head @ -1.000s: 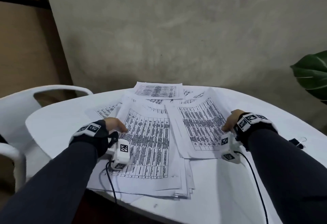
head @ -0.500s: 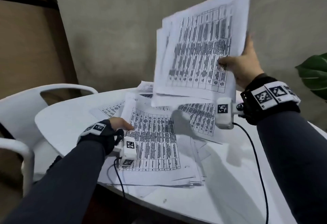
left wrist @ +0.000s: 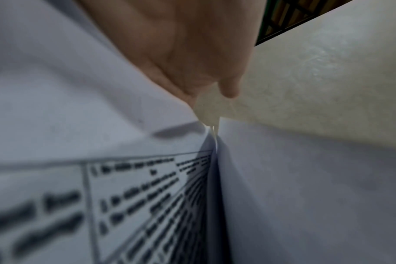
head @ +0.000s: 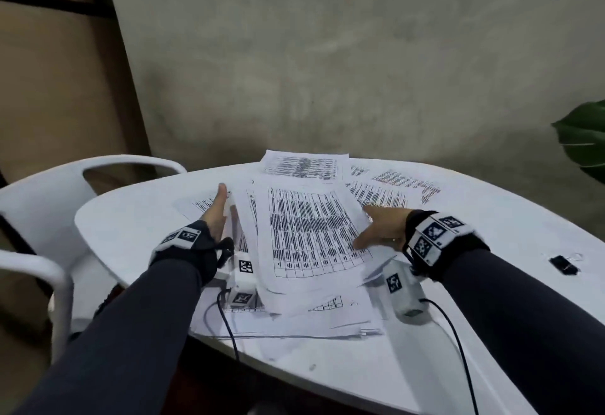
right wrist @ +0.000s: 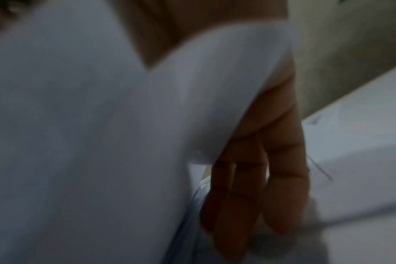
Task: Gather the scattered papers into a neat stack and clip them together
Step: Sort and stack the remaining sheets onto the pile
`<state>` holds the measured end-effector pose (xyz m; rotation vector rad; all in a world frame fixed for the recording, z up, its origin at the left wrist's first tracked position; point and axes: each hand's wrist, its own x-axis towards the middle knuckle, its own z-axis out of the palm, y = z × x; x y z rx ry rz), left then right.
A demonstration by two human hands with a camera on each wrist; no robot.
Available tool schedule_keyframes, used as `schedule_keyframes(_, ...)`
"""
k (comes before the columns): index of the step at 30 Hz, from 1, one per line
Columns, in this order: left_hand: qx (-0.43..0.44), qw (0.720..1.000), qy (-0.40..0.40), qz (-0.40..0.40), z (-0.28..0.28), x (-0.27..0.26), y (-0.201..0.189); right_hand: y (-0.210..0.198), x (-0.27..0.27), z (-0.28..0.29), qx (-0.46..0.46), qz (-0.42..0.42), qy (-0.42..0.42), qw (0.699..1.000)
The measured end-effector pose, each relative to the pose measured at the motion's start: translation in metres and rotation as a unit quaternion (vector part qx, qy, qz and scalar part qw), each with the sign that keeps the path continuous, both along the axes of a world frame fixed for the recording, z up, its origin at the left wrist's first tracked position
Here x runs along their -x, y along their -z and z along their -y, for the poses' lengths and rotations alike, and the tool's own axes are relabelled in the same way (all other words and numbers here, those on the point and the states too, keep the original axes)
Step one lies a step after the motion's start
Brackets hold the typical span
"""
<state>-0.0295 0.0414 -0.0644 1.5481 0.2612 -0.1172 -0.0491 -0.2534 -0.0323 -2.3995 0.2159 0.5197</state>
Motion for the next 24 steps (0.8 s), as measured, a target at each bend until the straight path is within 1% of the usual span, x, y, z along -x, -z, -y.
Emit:
schedule_keyframes(1,0.013,0.999,0.023,0.017,-0.005,-0.003,0.002,-0.003,0.001,-0.001,0.015,-0.006,-0.004,1.0)
schedule_keyframes(3,0.023,0.996,0.076,-0.029,-0.016,-0.016,0.016,-0.009,0.001,-0.005,0.07,0.03,-0.016,0.997)
schedule_keyframes(5,-0.012,0.992,0.095,-0.077,-0.032,-0.05,0.051,-0.008,-0.004,-0.006,0.053,0.076,0.017,0.996)
schedule_keyframes(6,-0.027,0.989,0.108,-0.096,-0.032,-0.049,0.049,-0.006,-0.005,-0.007,0.032,0.075,0.02,0.996)
schedule_keyframes(7,-0.055,0.987,0.102,-0.108,-0.025,-0.035,0.038,-0.005,-0.005,-0.01,0.023,0.056,0.001,0.998)
schedule_keyframes(9,-0.09,0.987,0.099,-0.089,-0.017,-0.01,0.015,-0.004,-0.001,-0.013,0.015,0.006,-0.043,0.999)
schedule_keyframes(10,-0.1,0.987,0.105,-0.074,-0.015,-0.003,0.01,-0.006,0.001,-0.012,0.006,-0.012,-0.064,0.998)
schedule_keyframes(11,-0.103,0.987,0.096,-0.077,-0.014,0.001,0.01,-0.008,0.003,-0.011,-0.01,-0.018,-0.074,0.997)
schedule_keyframes(13,-0.09,0.987,0.098,-0.089,-0.015,0.003,0.01,-0.01,0.002,-0.004,-0.054,0.012,-0.049,0.997)
schedule_keyframes(15,-0.102,0.986,0.104,-0.082,-0.017,-0.004,0.013,-0.009,-0.001,0.003,-0.075,0.053,0.017,0.996)
schedule_keyframes(16,-0.117,0.982,0.121,-0.08,-0.017,-0.005,0.013,-0.007,-0.001,0.005,-0.073,0.05,0.033,0.996)
schedule_keyframes(17,-0.131,0.979,0.129,-0.088,-0.019,-0.01,0.015,-0.005,-0.001,0.005,-0.052,0.035,0.028,0.998)
schedule_keyframes(19,-0.16,0.971,0.147,-0.102,-0.017,-0.005,0.011,-0.003,0.0,0.003,-0.019,-0.012,-0.025,0.999)
schedule_keyframes(21,-0.169,0.969,0.139,-0.111,-0.016,-0.001,0.009,-0.007,0.006,0.0,0.014,-0.055,-0.086,0.995)
schedule_keyframes(22,-0.18,0.969,0.129,-0.112,-0.014,0.0,0.008,-0.008,0.008,0.001,0.035,-0.062,-0.108,0.992)
schedule_keyframes(23,-0.204,0.967,0.114,-0.097,-0.016,-0.005,0.011,-0.011,0.01,0.001,0.053,-0.066,-0.12,0.989)
schedule_keyframes(24,-0.222,0.967,0.1,-0.08,-0.017,-0.006,0.012,-0.012,0.011,0.004,0.052,-0.061,-0.104,0.991)
